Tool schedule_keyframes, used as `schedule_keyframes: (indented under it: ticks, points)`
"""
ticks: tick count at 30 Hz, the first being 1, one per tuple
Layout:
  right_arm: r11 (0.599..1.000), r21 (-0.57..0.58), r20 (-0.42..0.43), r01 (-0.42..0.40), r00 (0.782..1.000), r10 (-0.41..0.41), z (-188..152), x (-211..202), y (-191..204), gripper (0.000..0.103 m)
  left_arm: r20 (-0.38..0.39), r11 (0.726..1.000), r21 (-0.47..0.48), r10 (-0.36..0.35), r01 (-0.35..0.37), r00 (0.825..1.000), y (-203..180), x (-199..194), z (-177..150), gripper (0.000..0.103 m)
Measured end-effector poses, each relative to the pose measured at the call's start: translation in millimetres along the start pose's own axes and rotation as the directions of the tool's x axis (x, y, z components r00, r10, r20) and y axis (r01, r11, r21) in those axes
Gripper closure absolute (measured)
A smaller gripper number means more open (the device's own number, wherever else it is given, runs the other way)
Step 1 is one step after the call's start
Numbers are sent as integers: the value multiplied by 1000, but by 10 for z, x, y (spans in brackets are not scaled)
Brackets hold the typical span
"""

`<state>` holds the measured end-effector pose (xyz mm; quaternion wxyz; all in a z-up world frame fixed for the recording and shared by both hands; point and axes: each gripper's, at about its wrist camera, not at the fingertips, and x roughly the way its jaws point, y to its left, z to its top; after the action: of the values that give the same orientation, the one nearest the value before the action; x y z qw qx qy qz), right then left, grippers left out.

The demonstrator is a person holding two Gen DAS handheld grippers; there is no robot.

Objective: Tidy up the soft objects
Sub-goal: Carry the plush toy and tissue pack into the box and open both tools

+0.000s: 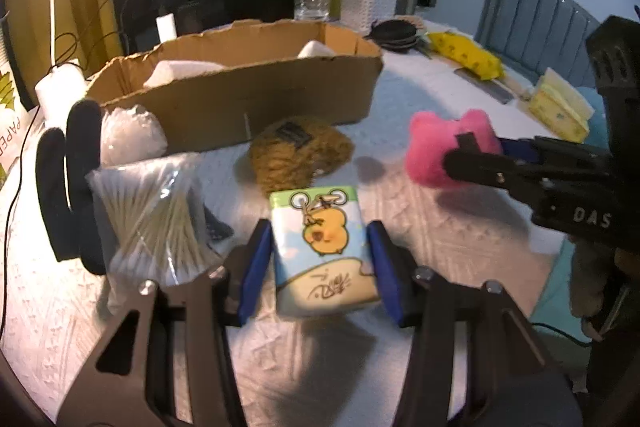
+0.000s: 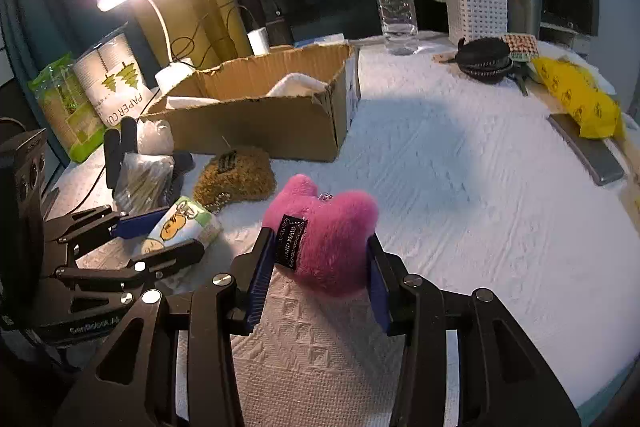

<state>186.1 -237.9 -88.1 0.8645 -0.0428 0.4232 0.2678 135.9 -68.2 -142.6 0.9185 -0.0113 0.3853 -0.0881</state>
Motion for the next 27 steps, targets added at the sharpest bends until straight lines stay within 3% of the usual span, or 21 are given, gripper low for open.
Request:
schedule_keyframes:
  ticks: [14,27]
  points:
    - [998,-58,36,-5,999,7,224,-87,312,58,125,999,-41,-12,17,992,270,-521,162,53]
    - [991,-134,69,-7,998,16,659,-40,740,58,250,998,-53,-29,44,968,722,-909,532,53]
